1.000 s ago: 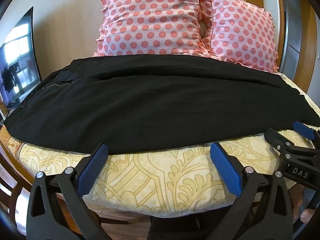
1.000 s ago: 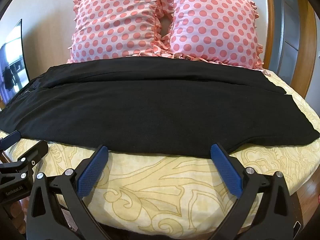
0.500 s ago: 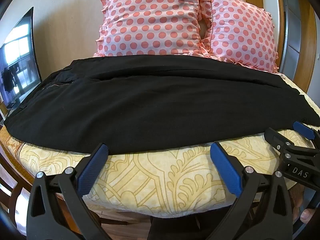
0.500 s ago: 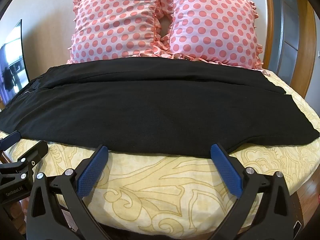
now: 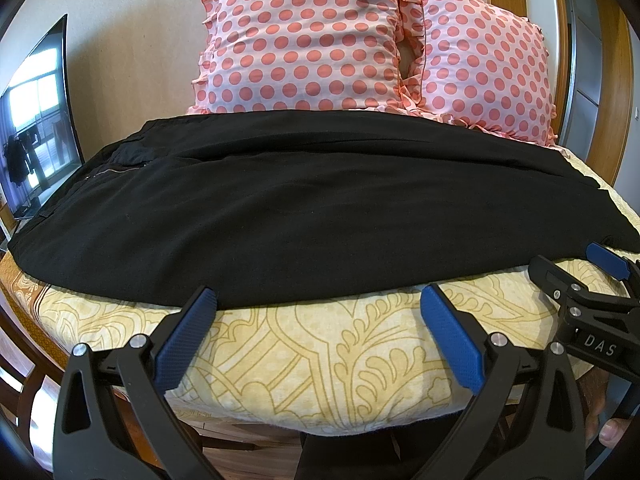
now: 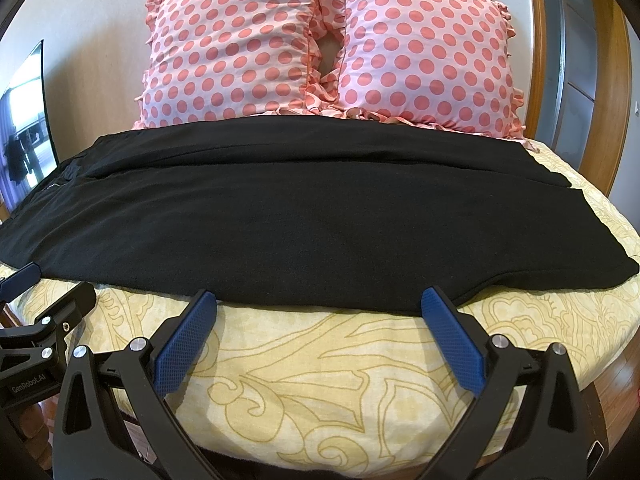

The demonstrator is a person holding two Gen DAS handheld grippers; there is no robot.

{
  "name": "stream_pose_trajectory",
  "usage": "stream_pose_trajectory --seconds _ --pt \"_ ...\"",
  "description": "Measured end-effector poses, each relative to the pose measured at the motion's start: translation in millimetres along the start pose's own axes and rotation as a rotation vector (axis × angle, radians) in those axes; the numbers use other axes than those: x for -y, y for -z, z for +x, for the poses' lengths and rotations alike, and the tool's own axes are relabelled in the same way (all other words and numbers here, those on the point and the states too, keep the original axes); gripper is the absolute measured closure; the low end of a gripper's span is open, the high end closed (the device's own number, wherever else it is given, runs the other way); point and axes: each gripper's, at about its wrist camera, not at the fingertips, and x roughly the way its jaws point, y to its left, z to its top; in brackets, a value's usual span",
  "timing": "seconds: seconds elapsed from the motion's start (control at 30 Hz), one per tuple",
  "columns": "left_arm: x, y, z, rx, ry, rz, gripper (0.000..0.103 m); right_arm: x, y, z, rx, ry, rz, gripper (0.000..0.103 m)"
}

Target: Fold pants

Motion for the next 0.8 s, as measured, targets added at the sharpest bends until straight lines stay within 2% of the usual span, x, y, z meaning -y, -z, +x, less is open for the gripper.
stream_pose_trajectory --seconds 0.8 --pt "-0.1 -0.1 -0.1 0.002 0.0 0.0 0.002 -0.5 2.1 0.9 0.005 0.0 0.001 0.001"
